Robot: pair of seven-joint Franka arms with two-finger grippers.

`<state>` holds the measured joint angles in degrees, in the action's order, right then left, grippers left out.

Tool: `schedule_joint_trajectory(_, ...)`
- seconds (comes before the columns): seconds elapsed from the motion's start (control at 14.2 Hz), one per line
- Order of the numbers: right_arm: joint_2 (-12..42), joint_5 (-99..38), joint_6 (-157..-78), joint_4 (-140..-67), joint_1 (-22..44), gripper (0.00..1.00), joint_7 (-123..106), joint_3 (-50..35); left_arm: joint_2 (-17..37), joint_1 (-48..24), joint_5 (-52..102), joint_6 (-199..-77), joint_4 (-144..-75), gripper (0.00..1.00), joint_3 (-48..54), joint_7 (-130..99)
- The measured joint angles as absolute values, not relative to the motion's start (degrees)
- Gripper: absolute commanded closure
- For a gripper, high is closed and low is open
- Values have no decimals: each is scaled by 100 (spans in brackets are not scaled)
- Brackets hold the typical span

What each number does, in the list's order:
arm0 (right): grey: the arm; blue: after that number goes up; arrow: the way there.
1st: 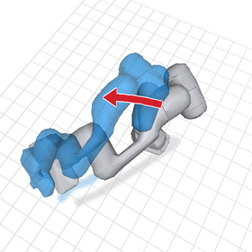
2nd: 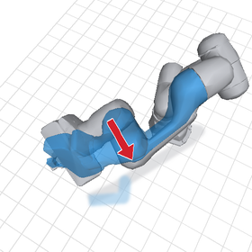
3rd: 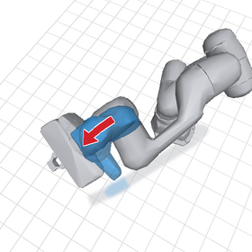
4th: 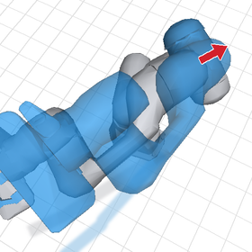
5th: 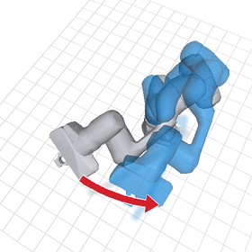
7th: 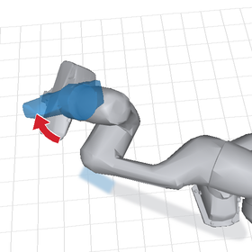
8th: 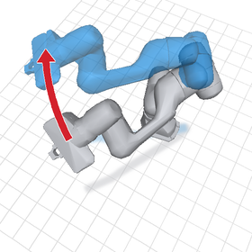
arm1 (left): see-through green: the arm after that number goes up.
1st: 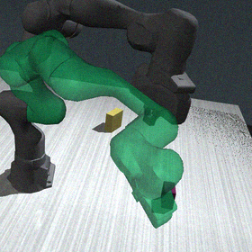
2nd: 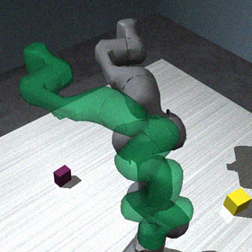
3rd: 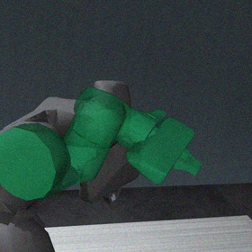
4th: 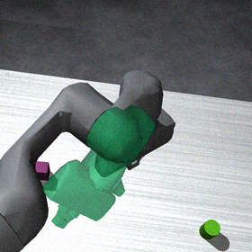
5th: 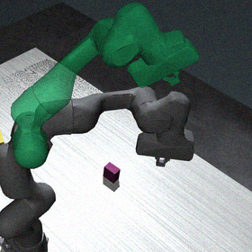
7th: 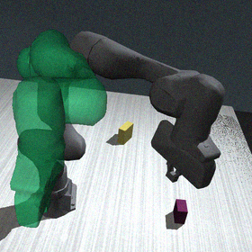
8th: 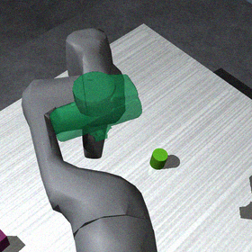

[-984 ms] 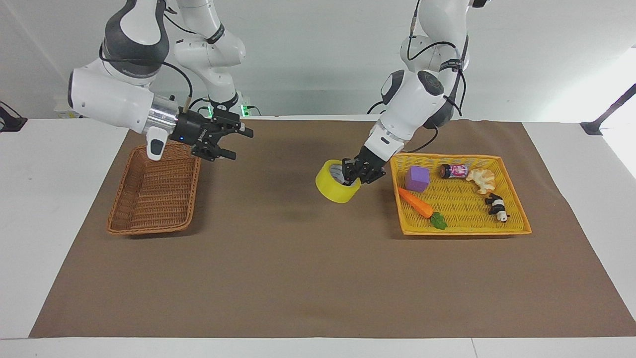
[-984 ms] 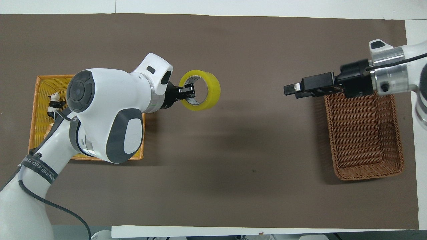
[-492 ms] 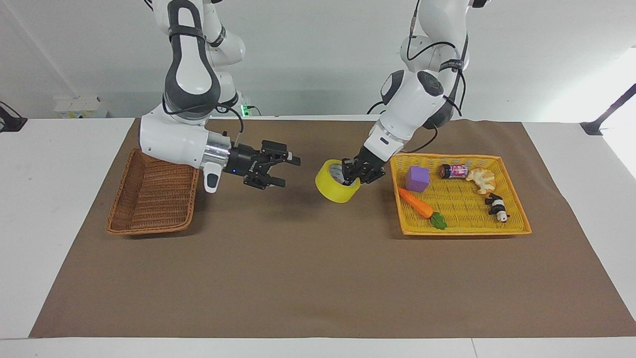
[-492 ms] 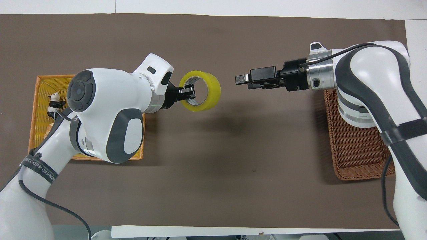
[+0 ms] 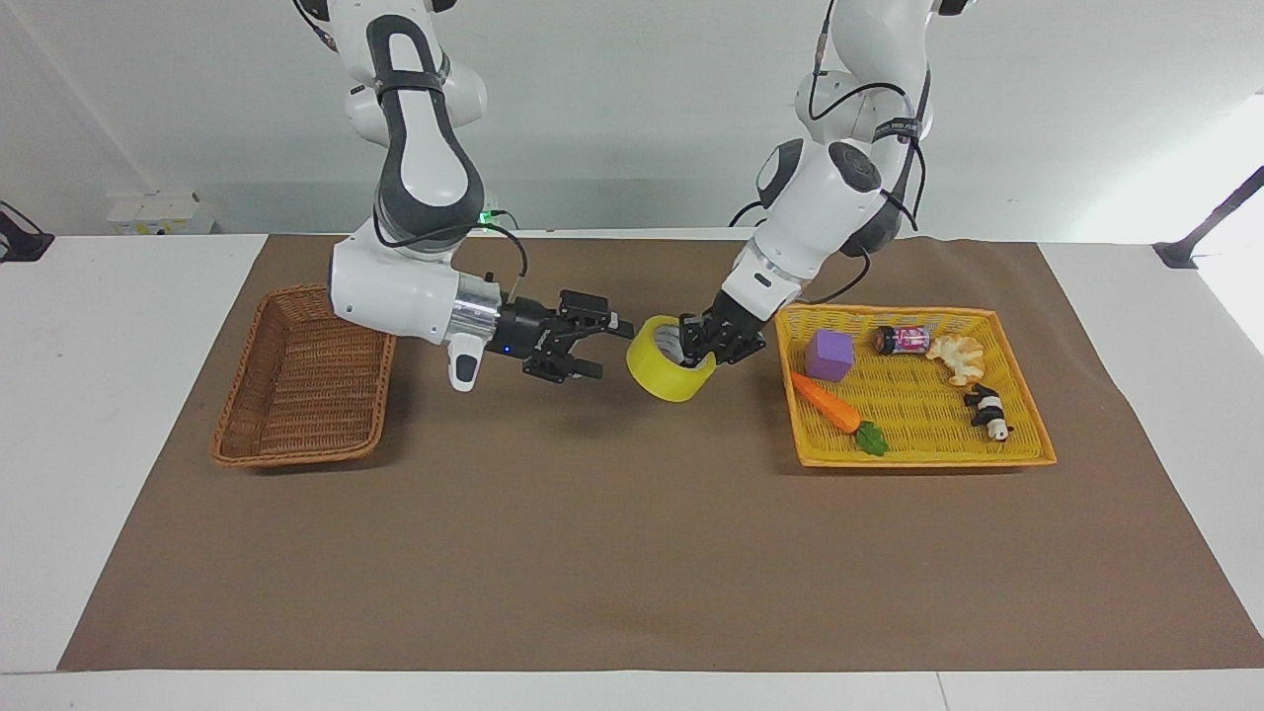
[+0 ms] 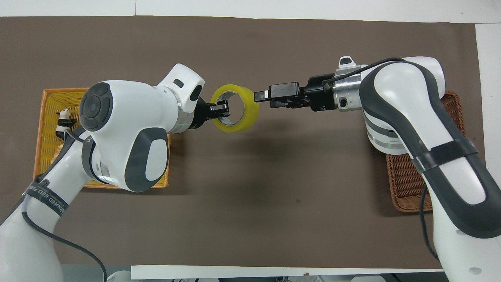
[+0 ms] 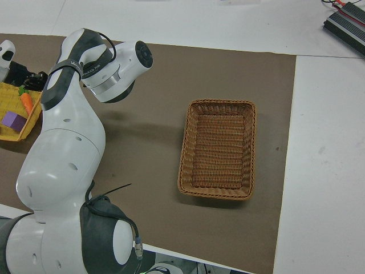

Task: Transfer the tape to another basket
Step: 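Grasp the tape rim with the right gripper beside the left gripper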

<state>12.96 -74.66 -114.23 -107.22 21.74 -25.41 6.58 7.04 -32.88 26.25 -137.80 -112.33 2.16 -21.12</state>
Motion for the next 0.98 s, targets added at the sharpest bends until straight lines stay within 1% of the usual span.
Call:
schedule_joint_trajectory(0.21,1302,-7640,-11808,-10841,2416,0,-2541,659,704,-3288,2625,-13723,-11233,100,213,-2066)
schedule_joint_trajectory(0.49,1304,-7670,-11937,-10873,2578,1,-2540,662,704,-3288,2625,-13641,-11233,100,213,-2020)
schedule_joint_trajectory(0.77,1304,-7672,-11937,-10882,2573,8,-2540,687,704,-3287,2625,-13632,-11233,100,205,-1995)
schedule_joint_trajectory(0.98,1304,-7673,-11937,-10889,2573,17,-2540,688,704,-3288,2625,-13629,-11233,100,205,-1946)
